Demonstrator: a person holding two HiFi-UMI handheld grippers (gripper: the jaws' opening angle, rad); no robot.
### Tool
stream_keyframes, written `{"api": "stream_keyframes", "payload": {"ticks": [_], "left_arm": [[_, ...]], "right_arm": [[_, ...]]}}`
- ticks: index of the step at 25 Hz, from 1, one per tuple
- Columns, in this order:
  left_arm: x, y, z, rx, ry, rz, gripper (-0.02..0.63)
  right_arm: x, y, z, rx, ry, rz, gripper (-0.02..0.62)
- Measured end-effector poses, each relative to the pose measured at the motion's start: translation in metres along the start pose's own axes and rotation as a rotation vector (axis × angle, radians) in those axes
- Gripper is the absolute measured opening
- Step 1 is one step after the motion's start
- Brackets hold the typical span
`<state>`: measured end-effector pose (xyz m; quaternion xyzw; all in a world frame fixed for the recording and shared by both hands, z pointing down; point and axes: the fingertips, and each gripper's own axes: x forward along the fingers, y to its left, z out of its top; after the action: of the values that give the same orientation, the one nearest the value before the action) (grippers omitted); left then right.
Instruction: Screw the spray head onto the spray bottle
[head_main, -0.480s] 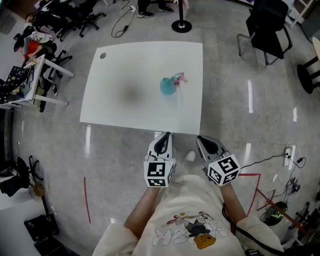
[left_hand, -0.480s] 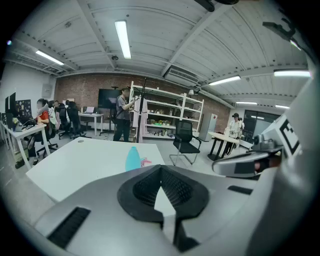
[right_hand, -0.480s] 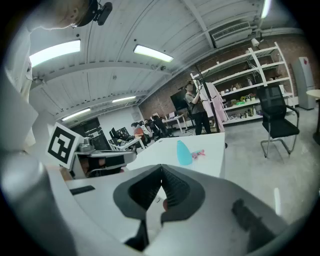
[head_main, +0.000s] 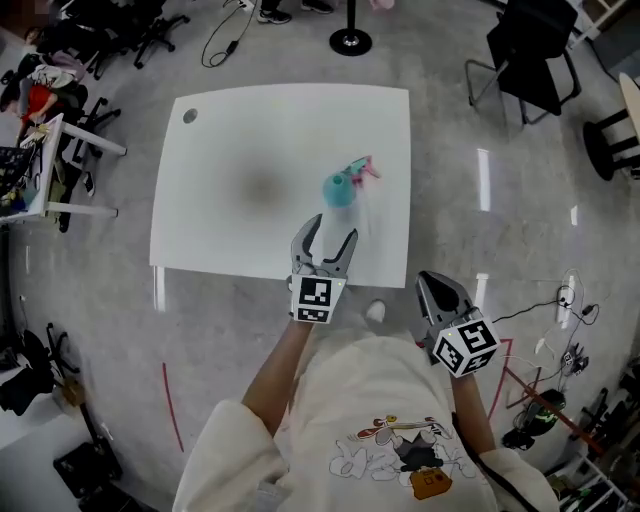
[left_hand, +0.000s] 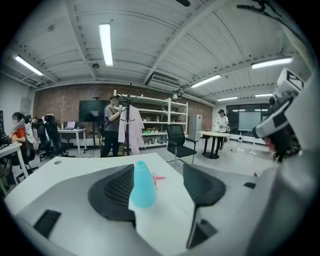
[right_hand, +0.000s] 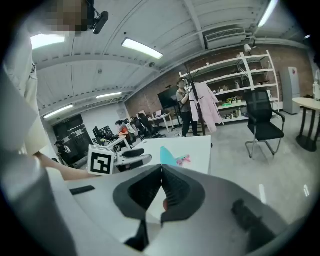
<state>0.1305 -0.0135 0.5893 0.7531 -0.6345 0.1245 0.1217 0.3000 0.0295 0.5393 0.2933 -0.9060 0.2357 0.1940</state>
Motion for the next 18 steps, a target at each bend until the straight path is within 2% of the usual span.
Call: {"api": "stream_keyframes", "payload": {"ticks": [1,5,10,14,18], "left_arm": [[0.012,0.012,-0.006,0.013,0.017,-0.007,0.303],[0.063,0.043,-0.045,0.066,0.116,-0.060,0.373],[0.110,0.075,-0.083,0.123,0.201,-0.120,0.377],[0.135,0.079,-0.094,0.135,0.226,-0.190,0.377],[0.151,0.092,-0.104,0.114,0.215,-0.212,0.381]], "right_arm": [[0.011,0.002,0.006,-0.001,0.003,-0.001,0.008],[0.051,0.007,0.029,-0.025,0.022,0.006,0.008],[0.100,0.025,0.063,-0.049,0.023,0.029,0.008],[0.125,0.026,0.075,-0.034,0.049,0.018,0.008],[0.147,0.020,0.075,-0.015,0.076,0.009,0.008]]}}
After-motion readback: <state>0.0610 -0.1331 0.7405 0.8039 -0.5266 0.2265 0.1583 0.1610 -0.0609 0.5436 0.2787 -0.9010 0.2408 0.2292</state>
